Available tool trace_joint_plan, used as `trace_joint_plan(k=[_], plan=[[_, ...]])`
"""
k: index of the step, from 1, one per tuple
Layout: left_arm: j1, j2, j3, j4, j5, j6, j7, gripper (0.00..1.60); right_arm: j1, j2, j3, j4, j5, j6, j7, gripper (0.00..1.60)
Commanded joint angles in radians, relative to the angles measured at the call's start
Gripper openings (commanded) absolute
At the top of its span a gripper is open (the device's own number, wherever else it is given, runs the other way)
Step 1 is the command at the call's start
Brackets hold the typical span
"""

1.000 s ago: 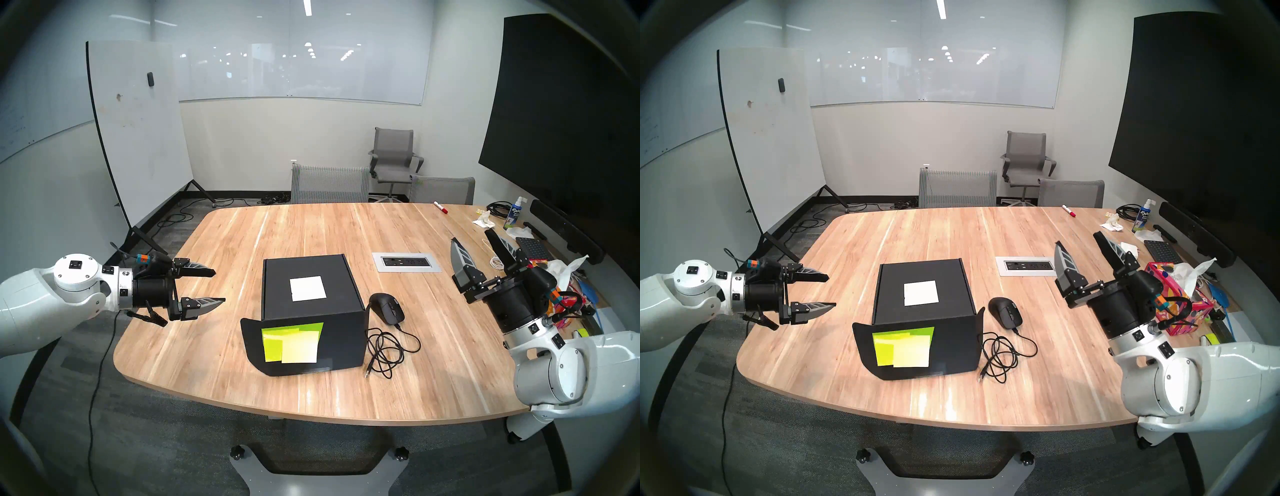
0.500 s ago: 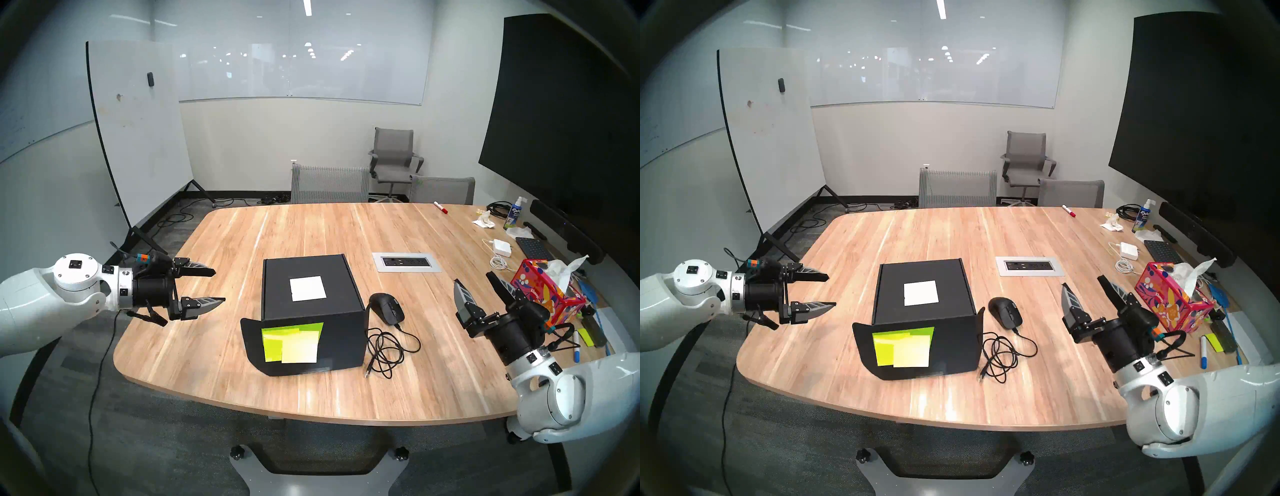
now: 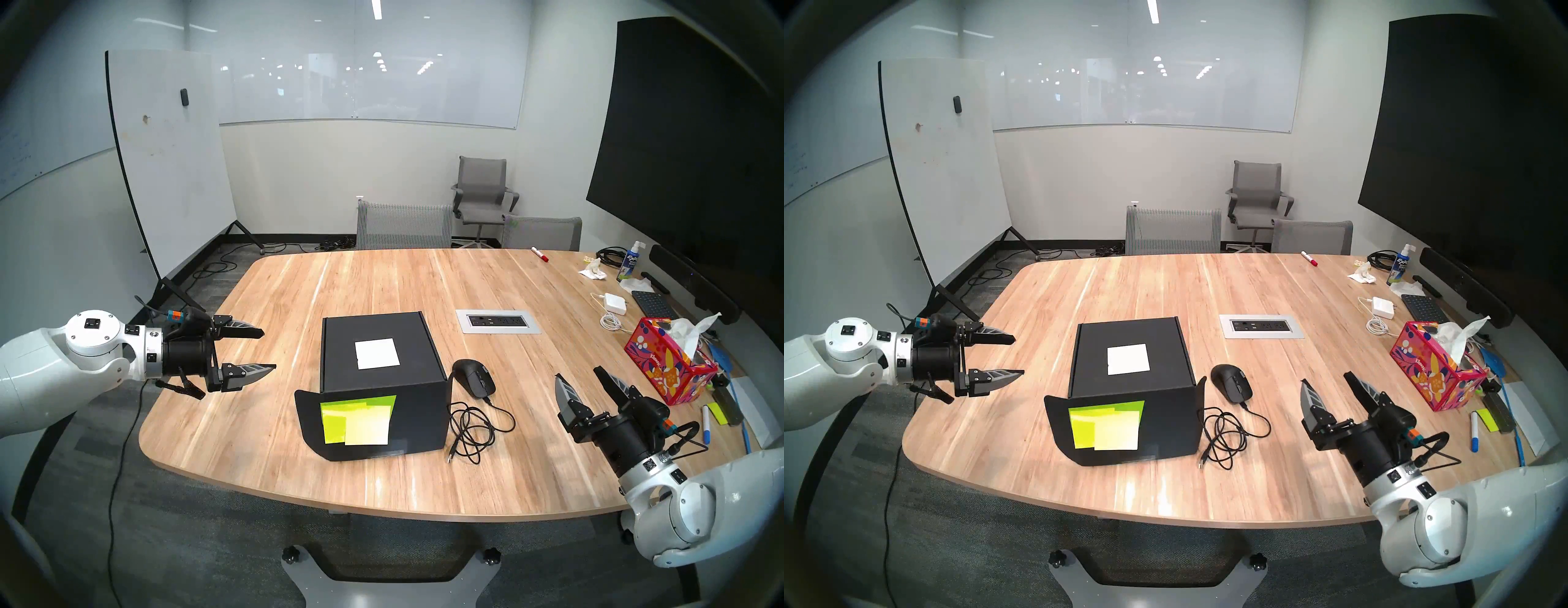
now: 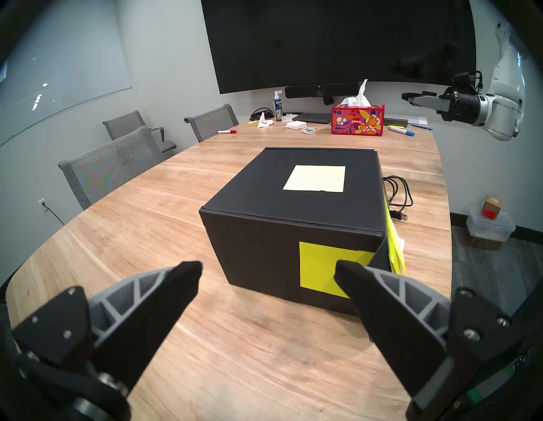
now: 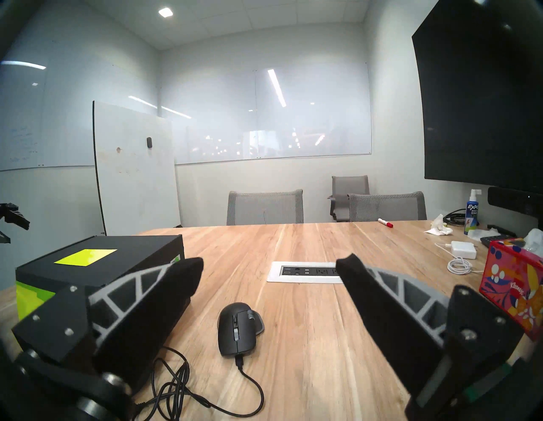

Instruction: Open the box and place the mouse inside

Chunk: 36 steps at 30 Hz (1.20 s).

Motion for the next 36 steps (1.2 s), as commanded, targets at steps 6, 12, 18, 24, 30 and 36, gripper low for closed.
trace_joint_plan(k=[6,12,18,24,30,36], plan=[[-0.014,0.002,-0.012,-0.003,-0.002,-0.004,0.000,1.60,0.007,0.000,-0.021,-0.008,0.028,-0.005,-0.003,1.60],[-0.014,0.002,-0.010,-0.003,-0.002,-0.004,0.000,1.60,-0.009,0.000,-0.057,0.006,0.051,-0.005,0.004,1.60],[-0.014,0.002,-0.009,-0.003,-0.002,-0.004,0.000,1.60,-0.017,0.000,-0.089,0.033,0.074,-0.005,0.011,1.60],[-0.014,0.002,-0.007,-0.003,-0.002,-0.003,0.001,1.60,-0.020,0.000,-0.109,0.064,0.095,-0.005,0.018,1.60],[-0.014,0.002,-0.005,-0.003,-0.002,-0.003,0.001,1.60,-0.014,0.000,-0.118,0.100,0.118,-0.005,0.036,1.60],[-0.015,0.002,-0.004,-0.003,-0.002,-0.004,0.001,1.60,-0.003,0.000,-0.118,0.137,0.141,-0.005,0.055,1.60]])
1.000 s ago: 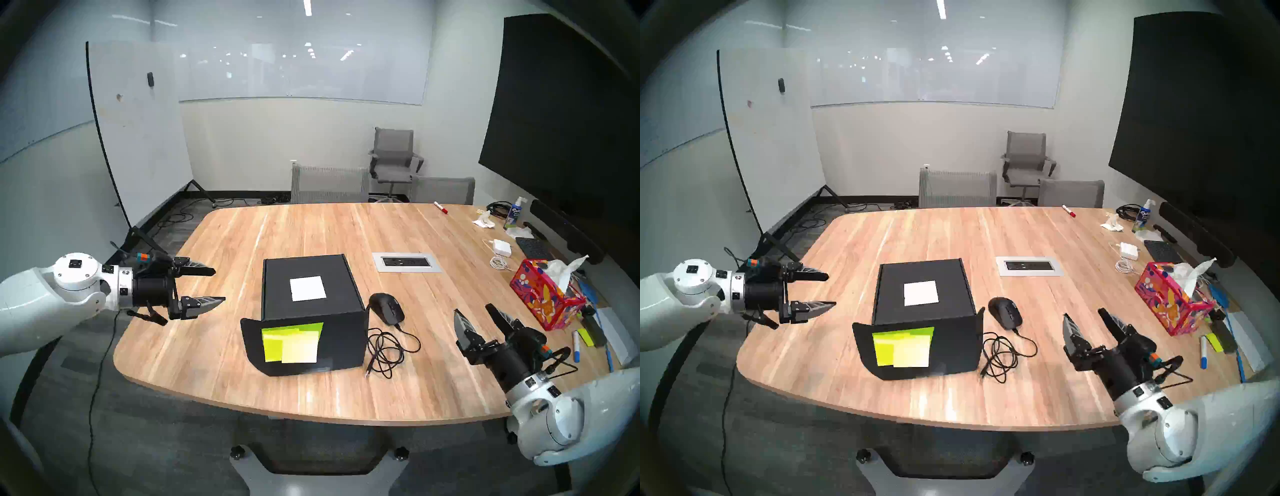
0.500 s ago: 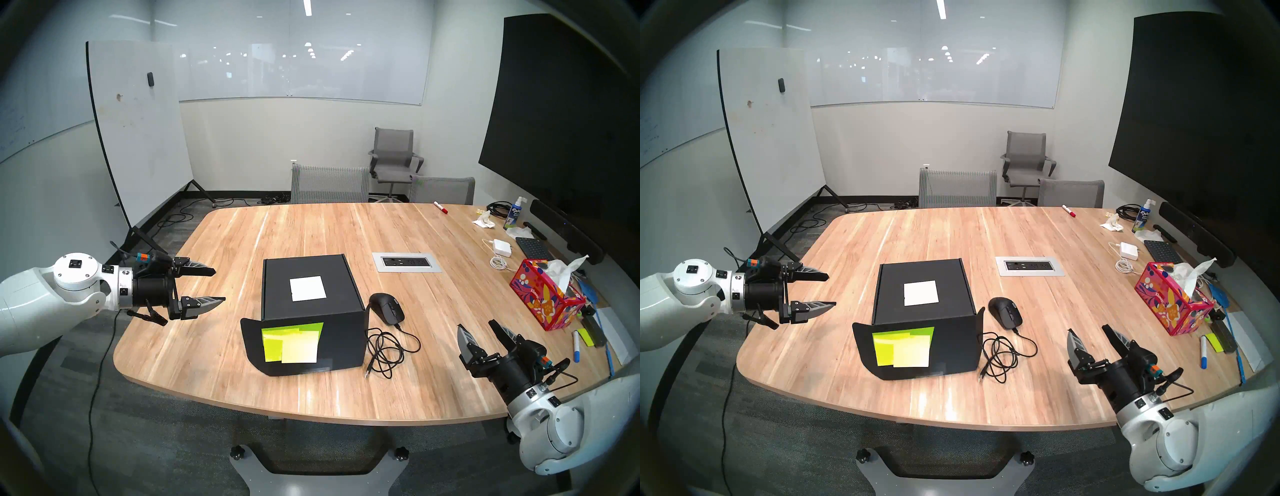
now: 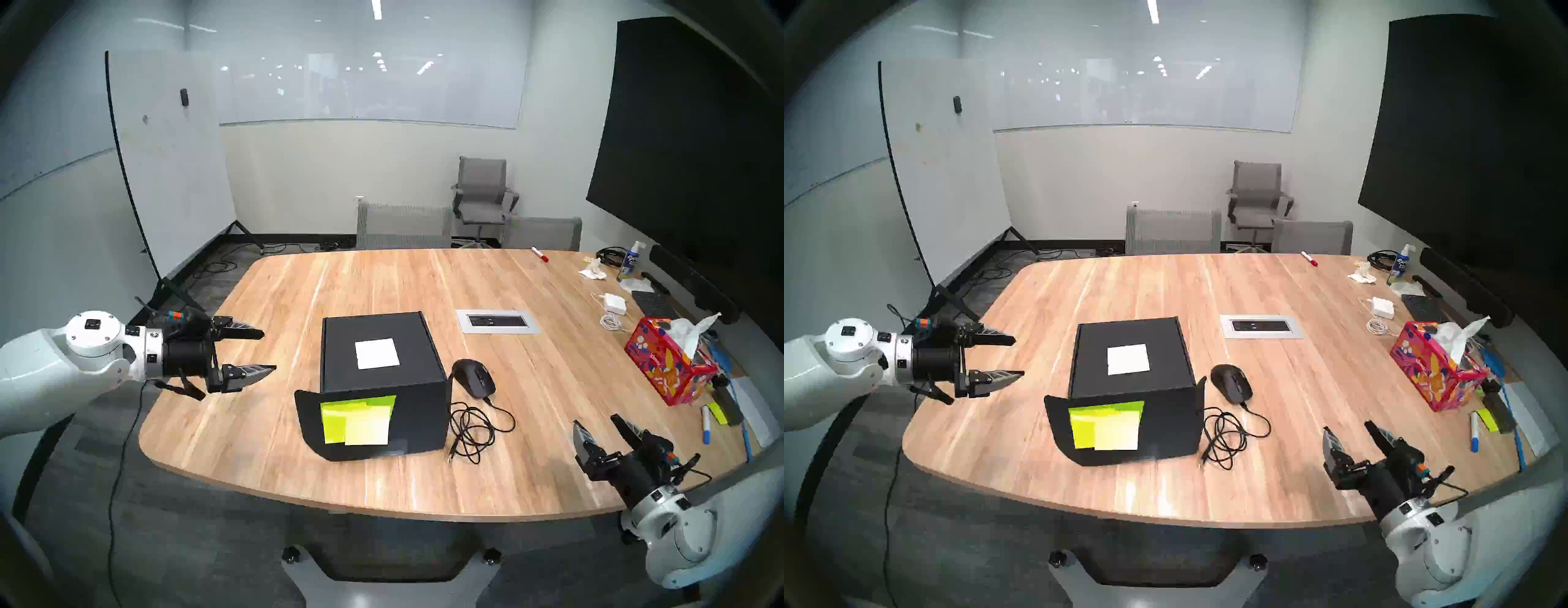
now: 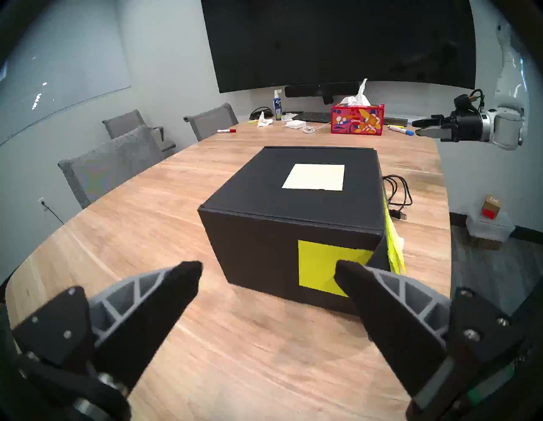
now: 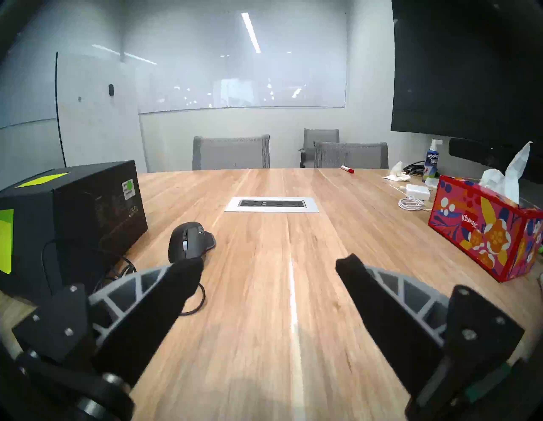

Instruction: Open the box and place the mouse inside

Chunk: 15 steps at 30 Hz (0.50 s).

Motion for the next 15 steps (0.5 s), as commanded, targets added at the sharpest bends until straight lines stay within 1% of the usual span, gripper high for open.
trace_joint_plan(k=[1,15], plan=[[-0.012,0.002,-0.011,-0.002,-0.002,-0.004,0.000,1.60,0.022,0.000,0.009,0.036,0.021,-0.005,0.020,1.60],[-0.014,0.002,-0.009,-0.003,-0.002,-0.004,0.001,1.60,0.041,-0.008,0.022,0.088,0.066,-0.005,0.090,1.60]])
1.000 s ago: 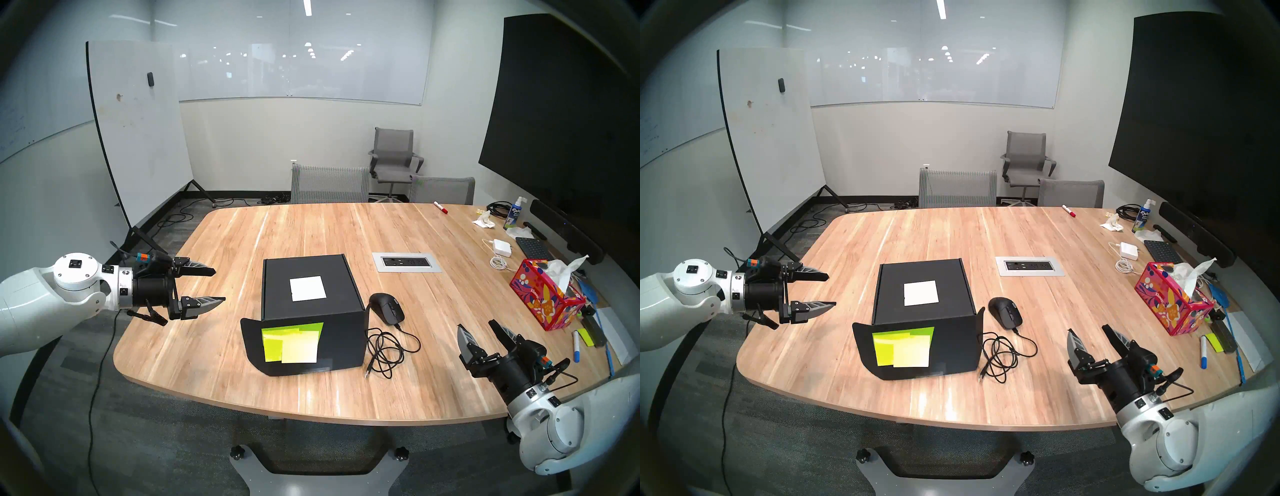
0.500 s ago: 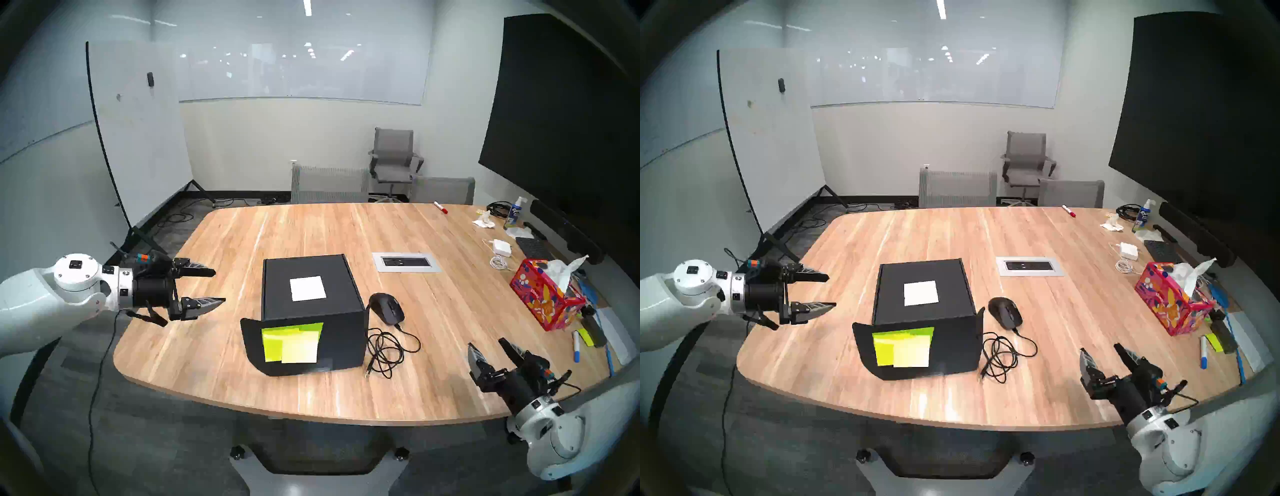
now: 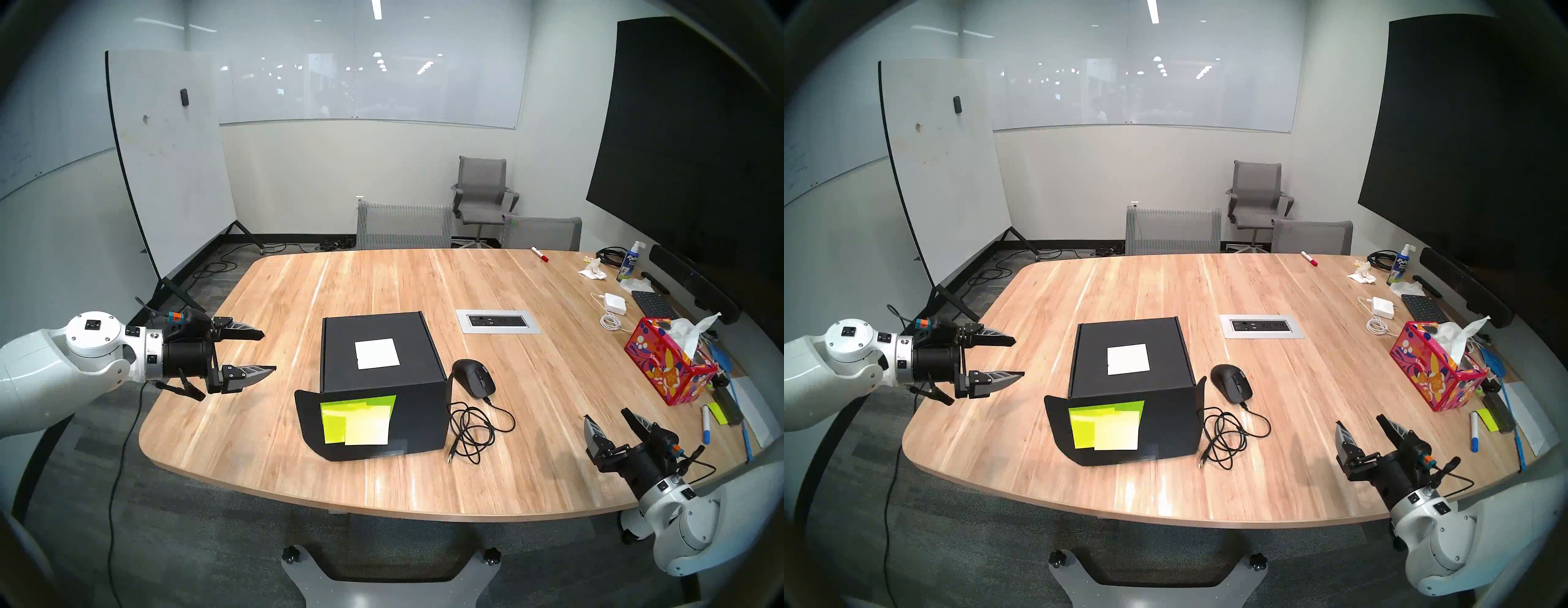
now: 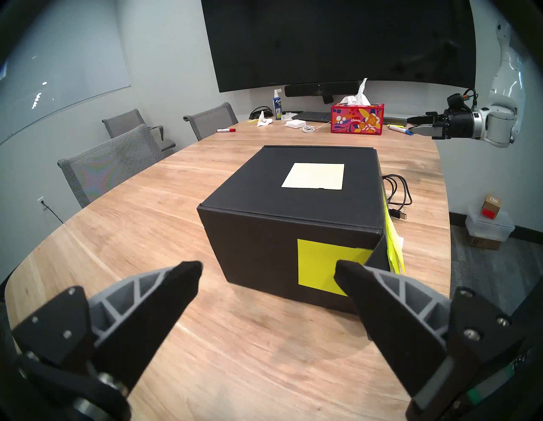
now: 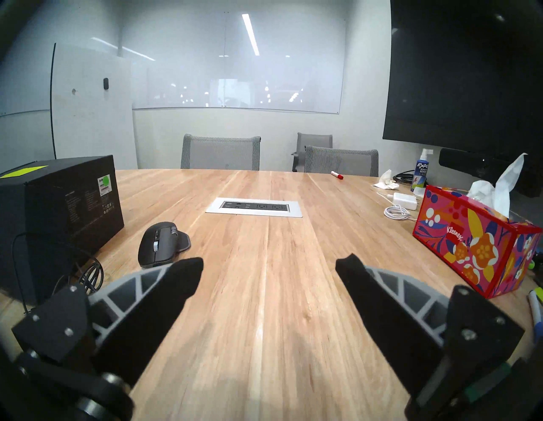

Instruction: Open the box and place the mouse inside

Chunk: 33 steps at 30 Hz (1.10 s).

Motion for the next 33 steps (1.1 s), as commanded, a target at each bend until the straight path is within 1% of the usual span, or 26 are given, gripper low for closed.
trace_joint_plan(k=[1,33], plan=[[-0.013,0.002,-0.012,-0.003,-0.002,-0.004,0.000,1.60,0.020,-0.009,0.008,0.011,0.015,-0.005,0.037,1.60],[-0.015,0.002,-0.008,-0.003,-0.002,-0.004,0.002,1.60,0.031,-0.059,0.000,0.004,0.094,-0.005,0.246,1.60]])
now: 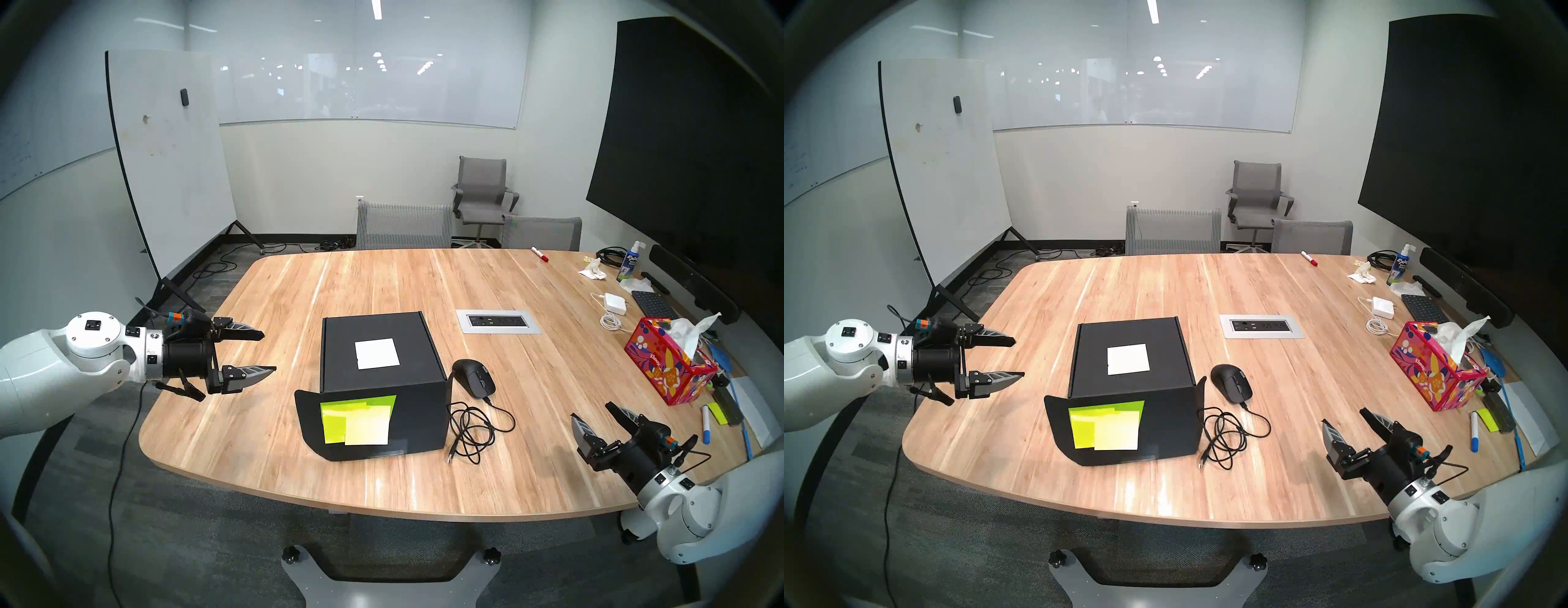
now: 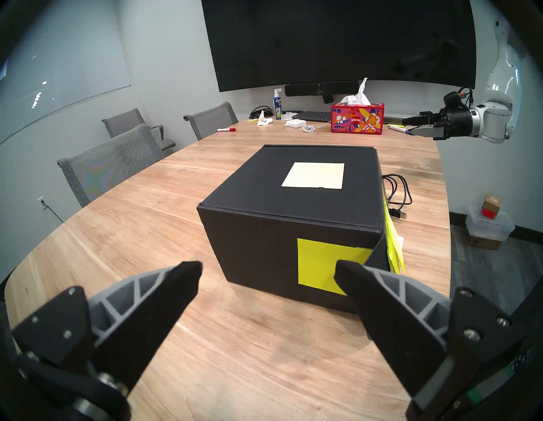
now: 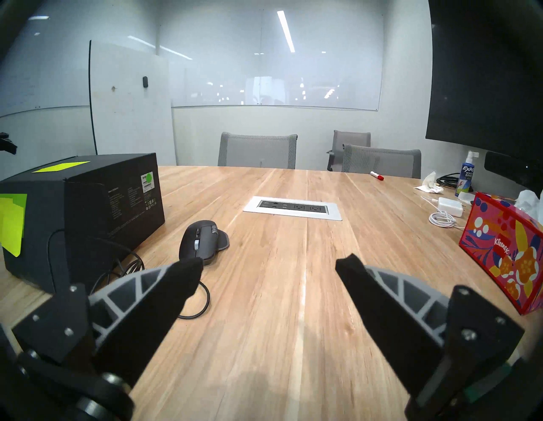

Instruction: Open the box and place the mouse inside

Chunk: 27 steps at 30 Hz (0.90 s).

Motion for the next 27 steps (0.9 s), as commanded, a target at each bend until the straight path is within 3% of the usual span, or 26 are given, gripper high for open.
trace_joint_plan(k=[1,27], plan=[[-0.013,0.002,-0.012,-0.003,-0.002,-0.004,0.000,1.60,0.015,-0.019,-0.002,-0.004,0.014,-0.005,0.043,1.60],[-0.016,0.002,-0.009,-0.003,-0.002,-0.004,0.002,1.60,0.026,-0.078,-0.052,-0.016,0.083,-0.005,0.223,1.60]])
